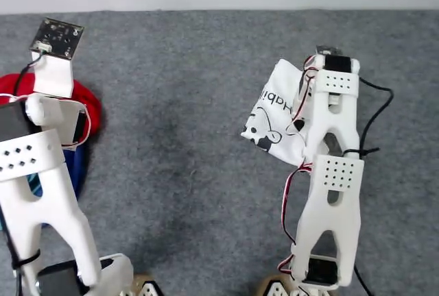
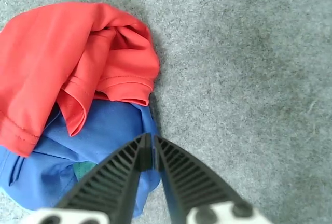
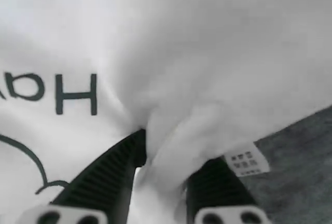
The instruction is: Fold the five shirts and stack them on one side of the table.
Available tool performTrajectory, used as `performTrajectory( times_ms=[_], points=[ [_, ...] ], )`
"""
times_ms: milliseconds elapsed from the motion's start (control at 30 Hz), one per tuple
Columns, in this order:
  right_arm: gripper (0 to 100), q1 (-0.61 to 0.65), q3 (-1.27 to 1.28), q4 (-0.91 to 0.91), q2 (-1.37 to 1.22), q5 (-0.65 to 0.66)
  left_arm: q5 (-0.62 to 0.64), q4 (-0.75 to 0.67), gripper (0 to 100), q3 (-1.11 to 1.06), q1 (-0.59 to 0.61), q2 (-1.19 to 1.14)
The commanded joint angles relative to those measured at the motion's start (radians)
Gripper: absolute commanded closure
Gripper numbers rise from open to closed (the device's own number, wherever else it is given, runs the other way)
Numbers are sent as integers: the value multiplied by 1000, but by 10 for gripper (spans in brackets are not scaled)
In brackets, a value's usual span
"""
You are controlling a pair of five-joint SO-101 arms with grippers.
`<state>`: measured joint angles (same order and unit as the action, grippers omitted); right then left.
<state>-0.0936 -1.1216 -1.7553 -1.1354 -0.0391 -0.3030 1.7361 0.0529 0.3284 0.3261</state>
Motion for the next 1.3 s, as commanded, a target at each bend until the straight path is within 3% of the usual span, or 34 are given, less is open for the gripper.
performTrajectory(
  times_ms=[0, 300, 533, 733, 900, 1000, 1100, 1233, 1267],
  points=[
    [988, -67, 3, -42, 45, 77, -8, 18, 985, 8, 6, 37],
    [989, -390, -3, -38, 228, 468, -8, 18, 985, 8, 2, 37],
    [989, -587, 0, -24, 240, 649, -8, 18, 985, 8, 0, 37],
    [972, -647, -2, -15, 242, 672, -8, 18, 985, 8, 0, 37],
    [781, -657, 3, -42, 320, 589, -8, 18, 985, 8, 0, 37],
    [743, -665, 3, -42, 417, 534, -8, 18, 985, 8, 0, 38],
    [801, -661, 12, -42, 506, 531, -8, 18, 985, 8, 0, 72],
    [998, -615, 163, -42, 616, 534, -8, 18, 985, -10, 2, 137],
    [983, -596, 238, -42, 644, 535, -8, 18, 985, -30, 3, 153]
  ],
)
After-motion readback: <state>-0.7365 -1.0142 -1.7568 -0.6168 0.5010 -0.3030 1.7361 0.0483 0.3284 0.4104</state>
